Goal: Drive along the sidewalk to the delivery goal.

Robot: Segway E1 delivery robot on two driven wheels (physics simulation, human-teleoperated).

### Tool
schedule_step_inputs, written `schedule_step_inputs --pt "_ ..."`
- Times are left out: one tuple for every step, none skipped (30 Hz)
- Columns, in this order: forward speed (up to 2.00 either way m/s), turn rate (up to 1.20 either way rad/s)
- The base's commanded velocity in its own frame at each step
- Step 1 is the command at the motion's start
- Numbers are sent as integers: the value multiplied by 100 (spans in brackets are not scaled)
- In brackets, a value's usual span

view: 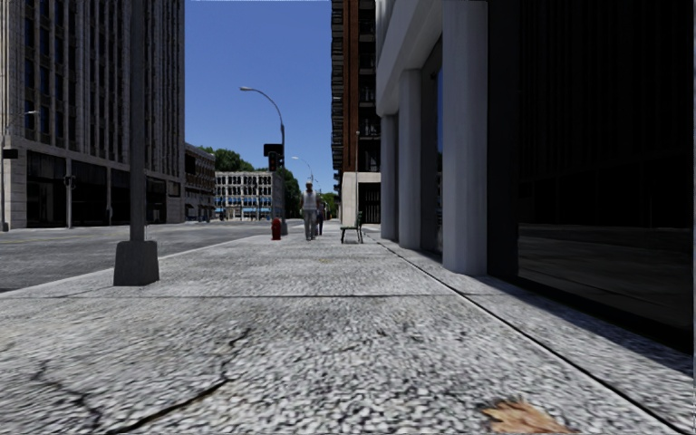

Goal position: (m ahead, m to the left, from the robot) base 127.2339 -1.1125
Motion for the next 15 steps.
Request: schedule_step_inputs --pt "200 0" --pt "200 0" --pt "200 0" --pt "200 0" --pt "200 0" --pt "200 0" --pt "200 0" --pt "200 0" --pt "200 0" --pt "200 0" --pt "200 0" --pt "200 0" --pt "200 0" --pt "200 0" --pt "200 0"
